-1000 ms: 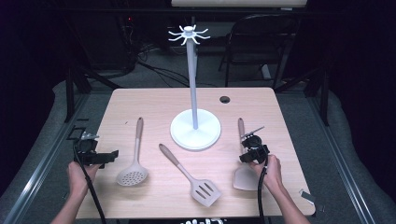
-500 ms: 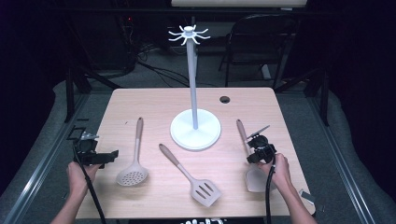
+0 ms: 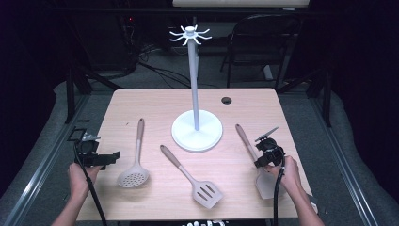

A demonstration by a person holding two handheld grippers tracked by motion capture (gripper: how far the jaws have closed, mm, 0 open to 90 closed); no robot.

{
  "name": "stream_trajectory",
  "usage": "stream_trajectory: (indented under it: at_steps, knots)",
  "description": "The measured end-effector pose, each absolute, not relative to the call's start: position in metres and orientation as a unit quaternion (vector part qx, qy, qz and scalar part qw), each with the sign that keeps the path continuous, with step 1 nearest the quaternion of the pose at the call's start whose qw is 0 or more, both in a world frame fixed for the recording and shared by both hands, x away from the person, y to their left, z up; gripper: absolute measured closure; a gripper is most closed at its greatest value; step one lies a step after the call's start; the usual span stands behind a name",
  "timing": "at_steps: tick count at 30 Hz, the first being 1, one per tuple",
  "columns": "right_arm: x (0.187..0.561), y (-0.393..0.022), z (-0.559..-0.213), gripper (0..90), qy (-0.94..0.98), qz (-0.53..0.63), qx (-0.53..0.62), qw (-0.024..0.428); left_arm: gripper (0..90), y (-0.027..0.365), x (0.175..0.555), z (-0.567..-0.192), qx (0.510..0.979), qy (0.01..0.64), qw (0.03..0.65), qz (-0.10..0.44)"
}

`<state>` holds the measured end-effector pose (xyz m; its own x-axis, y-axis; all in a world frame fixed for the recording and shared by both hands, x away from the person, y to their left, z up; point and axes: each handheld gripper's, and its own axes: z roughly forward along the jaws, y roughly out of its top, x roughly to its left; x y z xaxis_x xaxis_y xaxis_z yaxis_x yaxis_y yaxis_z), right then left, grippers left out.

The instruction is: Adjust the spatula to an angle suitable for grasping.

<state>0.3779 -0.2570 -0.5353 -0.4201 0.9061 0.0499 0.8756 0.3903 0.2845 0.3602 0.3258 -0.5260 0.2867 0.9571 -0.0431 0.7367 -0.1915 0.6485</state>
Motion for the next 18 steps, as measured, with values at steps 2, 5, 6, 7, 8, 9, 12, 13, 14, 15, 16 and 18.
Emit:
stream_trajectory:
  at_steps: [2, 5, 6, 7, 8, 9, 12, 13, 14, 15, 16, 18]
  knots:
    - [0.379, -0.258, -0.535, 65.6, 0.831, 0.135, 0.537, 0.055, 1.7, 0.326, 0.36, -0.526, 0.749, 0.565, 0.289, 0.19]
    - [0.386, -0.257, -0.534, 65.6, 0.818, 0.15, 0.552, 0.062, 1.7, 0.325, 0.36, -0.526, 0.747, 0.567, 0.29, 0.19]
    - [0.387, -0.255, -0.534, 65.8, 0.816, 0.155, 0.554, 0.063, 1.7, 0.325, 0.361, -0.526, 0.747, 0.567, 0.29, 0.19]
    - [0.389, -0.253, -0.534, 66.5, 0.814, 0.156, 0.556, 0.064, 1.7, 0.325, 0.361, -0.526, 0.747, 0.567, 0.29, 0.19]
    - [0.389, -0.251, -0.537, 67.5, 0.806, 0.167, 0.563, 0.072, 1.7, 0.325, 0.361, -0.526, 0.747, 0.567, 0.29, 0.19]
    - [0.389, -0.251, -0.537, 67.5, 0.806, 0.167, 0.563, 0.072, 1.7, 0.325, 0.361, -0.526, 0.747, 0.567, 0.291, 0.19]
    - [0.392, -0.245, -0.538, 69.4, 0.81, 0.153, 0.561, 0.073, 1.7, 0.324, 0.361, -0.526, 0.747, 0.566, 0.291, 0.19]
    - [0.393, -0.244, -0.538, 70.3, 0.813, 0.142, 0.56, 0.076, 1.7, 0.324, 0.361, -0.526, 0.749, 0.564, 0.291, 0.19]
    - [0.393, -0.244, -0.538, 72.5, 0.81, 0.142, 0.564, 0.079, 1.7, 0.323, 0.361, -0.525, 0.75, 0.563, 0.291, 0.19]
    - [0.393, -0.245, -0.538, 73.1, 0.81, 0.138, 0.564, 0.079, 1.6, 0.322, 0.361, -0.525, 0.748, 0.564, 0.292, 0.192]
    - [0.393, -0.245, -0.539, 73.5, 0.809, 0.137, 0.566, 0.08, 1.6, 0.322, 0.361, -0.525, 0.75, 0.562, 0.291, 0.191]
    - [0.394, -0.246, -0.542, 74.3, 0.808, 0.134, 0.568, 0.08, 1.6, 0.32, 0.361, -0.525, 0.75, 0.561, 0.291, 0.193]
